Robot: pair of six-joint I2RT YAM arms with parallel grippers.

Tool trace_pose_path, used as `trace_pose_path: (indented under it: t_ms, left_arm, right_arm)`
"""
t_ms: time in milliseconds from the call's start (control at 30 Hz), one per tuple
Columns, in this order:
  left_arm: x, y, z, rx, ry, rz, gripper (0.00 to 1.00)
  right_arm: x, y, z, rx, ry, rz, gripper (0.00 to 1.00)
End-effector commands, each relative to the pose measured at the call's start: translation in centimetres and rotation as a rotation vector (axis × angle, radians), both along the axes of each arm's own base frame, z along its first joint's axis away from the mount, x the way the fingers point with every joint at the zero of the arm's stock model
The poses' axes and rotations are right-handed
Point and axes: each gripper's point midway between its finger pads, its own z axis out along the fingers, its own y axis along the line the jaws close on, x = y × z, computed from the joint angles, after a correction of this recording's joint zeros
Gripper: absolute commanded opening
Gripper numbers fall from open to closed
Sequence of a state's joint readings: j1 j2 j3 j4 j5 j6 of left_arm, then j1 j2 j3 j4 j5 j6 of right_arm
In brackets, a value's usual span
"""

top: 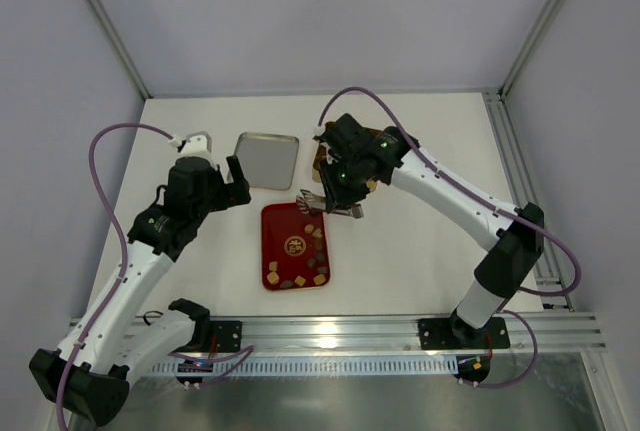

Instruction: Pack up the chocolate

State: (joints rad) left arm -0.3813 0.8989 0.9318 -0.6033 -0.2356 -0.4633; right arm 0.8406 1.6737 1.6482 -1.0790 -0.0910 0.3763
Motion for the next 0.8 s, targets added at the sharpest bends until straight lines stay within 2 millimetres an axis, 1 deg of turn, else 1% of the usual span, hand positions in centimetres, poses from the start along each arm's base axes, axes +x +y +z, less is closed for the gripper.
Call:
trace_pose_path:
  t_ms: [0, 33, 67, 133, 167, 200, 233, 267, 300, 333, 367, 400, 433, 467, 500, 533, 567, 733, 767]
  left_arm:
    - [0.4, 0.1, 1.5, -0.016, -0.044, 0.011, 1.00]
    - [0.4, 0.0, 1.4, -0.016, -0.041, 0.008, 1.00]
    - [0.4, 0.0, 1.5, -0.016, -0.042, 0.010, 1.00]
    - [0.4, 0.0, 1.4, -0.015, -0.041, 0.008, 1.00]
    - [0.4, 0.0, 1.5, -0.016, -0.042, 0.008, 1.00]
    - [0.4, -0.1, 1.4, -0.016, -0.042, 0.005, 1.00]
    - [0.4, 0.0, 1.4, -0.015, -0.040, 0.006, 1.00]
    - [0.4, -0.1, 1.4, -0.016, -0.040, 0.005, 1.00]
    - [0.5, -0.1, 1.4, -0.016, -0.039, 0.007, 1.00]
    - [0.5, -0.1, 1.3, -0.015, -0.037, 0.005, 1.00]
    - [0.4, -0.1, 1.2, -0.014, -0.034, 0.005, 1.00]
    - [0.4, -0.1, 1.2, -0.014, -0.036, 0.005, 1.00]
    - [0.5, -0.1, 1.1, -0.015, -0.033, 0.006, 1.00]
    - [0.5, -0.1, 1.2, -0.014, -0.034, 0.007, 1.00]
    - [0.5, -0.1, 1.3, -0.016, -0.037, 0.006, 1.00]
    - [0.5, -0.1, 1.2, -0.013, -0.033, 0.006, 1.00]
    - [0.5, -0.1, 1.1, -0.013, -0.030, 0.007, 1.00]
    - [0.5, 0.0, 1.0, -0.009, -0.030, 0.010, 1.00]
    - [0.5, 0.0, 1.1, -0.010, -0.031, 0.011, 1.00]
  right_arm:
    - [3.2, -0.8, 4.1, 0.087, -0.099, -0.037, 0.34]
    - [4.1, -1.3, 4.5, 0.092, -0.110, -0.053, 0.33]
    - [5.6, -2.0, 5.0, 0.099, -0.125, -0.087, 0.34]
    - [7.2, -2.7, 5.5, 0.108, -0.142, -0.121, 0.34]
    - [8.1, -2.7, 6.2, 0.127, -0.160, -0.133, 0.34]
    - [9.5, -3.5, 6.0, 0.129, -0.159, -0.168, 0.34]
    - [10.2, -3.5, 6.2, 0.147, -0.160, -0.177, 0.34]
    - [11.2, -3.8, 7.1, 0.165, -0.181, -0.194, 0.34]
    - [12.3, -4.2, 6.6, 0.160, -0.172, -0.217, 0.34]
    - [13.1, -4.4, 6.8, 0.167, -0.178, -0.230, 0.34]
    - [13.9, -4.4, 7.8, 0.185, -0.197, -0.236, 0.34]
    - [14.5, -4.4, 7.8, 0.188, -0.198, -0.241, 0.34]
    - [15.4, -4.8, 7.0, 0.174, -0.182, -0.256, 0.34]
    - [16.1, -4.7, 7.5, 0.183, -0.194, -0.261, 0.34]
    - [16.7, -4.8, 7.5, 0.182, -0.196, -0.269, 0.34]
    - [17.5, -5.0, 6.5, 0.170, -0.181, -0.280, 0.34]
    - [18.0, -5.1, 6.7, 0.175, -0.185, -0.286, 0.34]
    - [19.7, -5.4, 4.9, 0.159, -0.166, -0.310, 0.34]
    - [20.0, -5.6, 4.2, 0.152, -0.156, -0.316, 0.34]
